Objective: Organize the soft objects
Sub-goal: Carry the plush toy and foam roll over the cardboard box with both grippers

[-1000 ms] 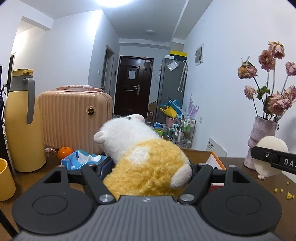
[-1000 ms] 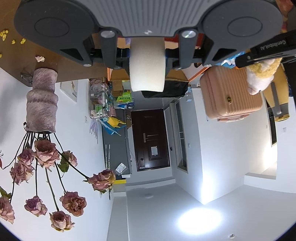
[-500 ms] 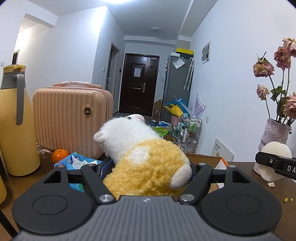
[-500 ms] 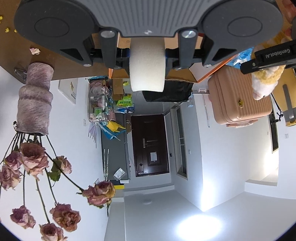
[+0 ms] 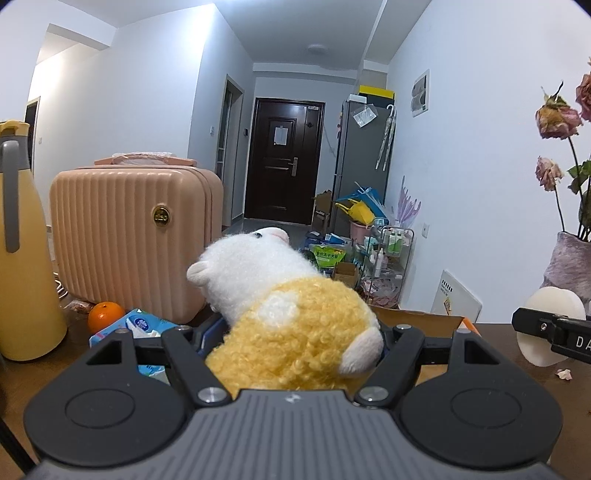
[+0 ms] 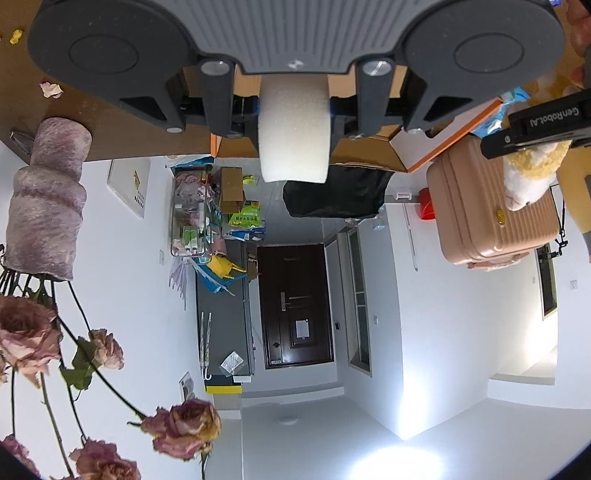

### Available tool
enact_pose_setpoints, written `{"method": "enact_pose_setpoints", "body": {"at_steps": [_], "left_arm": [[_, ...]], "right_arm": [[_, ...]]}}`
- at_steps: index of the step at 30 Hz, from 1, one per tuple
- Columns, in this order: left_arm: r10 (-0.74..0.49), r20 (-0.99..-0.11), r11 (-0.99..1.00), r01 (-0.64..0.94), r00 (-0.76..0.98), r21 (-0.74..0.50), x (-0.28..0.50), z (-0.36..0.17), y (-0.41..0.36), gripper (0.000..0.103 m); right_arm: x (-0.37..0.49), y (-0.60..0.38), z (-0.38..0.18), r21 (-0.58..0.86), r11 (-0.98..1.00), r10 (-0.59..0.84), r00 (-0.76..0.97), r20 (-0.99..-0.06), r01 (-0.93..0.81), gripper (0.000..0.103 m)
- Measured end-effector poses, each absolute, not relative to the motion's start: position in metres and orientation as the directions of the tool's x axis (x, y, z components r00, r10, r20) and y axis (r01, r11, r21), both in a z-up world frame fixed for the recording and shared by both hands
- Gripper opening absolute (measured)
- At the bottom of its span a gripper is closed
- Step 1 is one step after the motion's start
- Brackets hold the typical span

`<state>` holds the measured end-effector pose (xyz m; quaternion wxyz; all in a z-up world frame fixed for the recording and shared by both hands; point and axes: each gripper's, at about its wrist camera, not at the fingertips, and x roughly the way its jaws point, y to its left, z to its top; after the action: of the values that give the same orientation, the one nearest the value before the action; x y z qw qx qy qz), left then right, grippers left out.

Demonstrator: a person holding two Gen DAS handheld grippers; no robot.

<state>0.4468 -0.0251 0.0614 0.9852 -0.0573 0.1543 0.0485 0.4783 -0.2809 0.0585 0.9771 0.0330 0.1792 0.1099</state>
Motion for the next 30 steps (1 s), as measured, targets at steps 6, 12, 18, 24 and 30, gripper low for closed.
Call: {"method": "enact_pose_setpoints", "body": {"at_steps": [6,12,18,24,30], "left_arm": [[0.084,-0.321,0.990,-0.115,0.943,-0.079,0.463,0.055,-0.032,0.075],[0.093,-0.326,0.991,-0.120,0.941,-0.066,0.476,0.051,-0.036,0.075],[0.117,-0.344,0.989,-0.142,0.932,-0.048,0.486,0.046,-0.041,0.075],[0.140,-0.359,0.986,-0.161,0.923,-0.031,0.499,0.040,-0.046,0.075],[0.157,-0.373,0.985,-0.170,0.914,-0.003,0.509,0.032,-0.054,0.075]], "right_arm": [[0.496,-0.275,0.052,0.091,0.974,0.225,0.901,-0.371,-0.206,0.029],[0.513,-0.268,0.044,0.067,0.976,0.218,0.888,-0.404,-0.209,0.029],[0.528,-0.258,0.033,0.030,0.978,0.196,0.876,-0.441,-0.204,0.029],[0.538,-0.244,0.020,-0.011,0.978,0.180,0.864,-0.470,-0.210,0.029],[0.546,-0.232,0.008,-0.048,0.977,0.156,0.857,-0.491,-0.206,0.029]]}}
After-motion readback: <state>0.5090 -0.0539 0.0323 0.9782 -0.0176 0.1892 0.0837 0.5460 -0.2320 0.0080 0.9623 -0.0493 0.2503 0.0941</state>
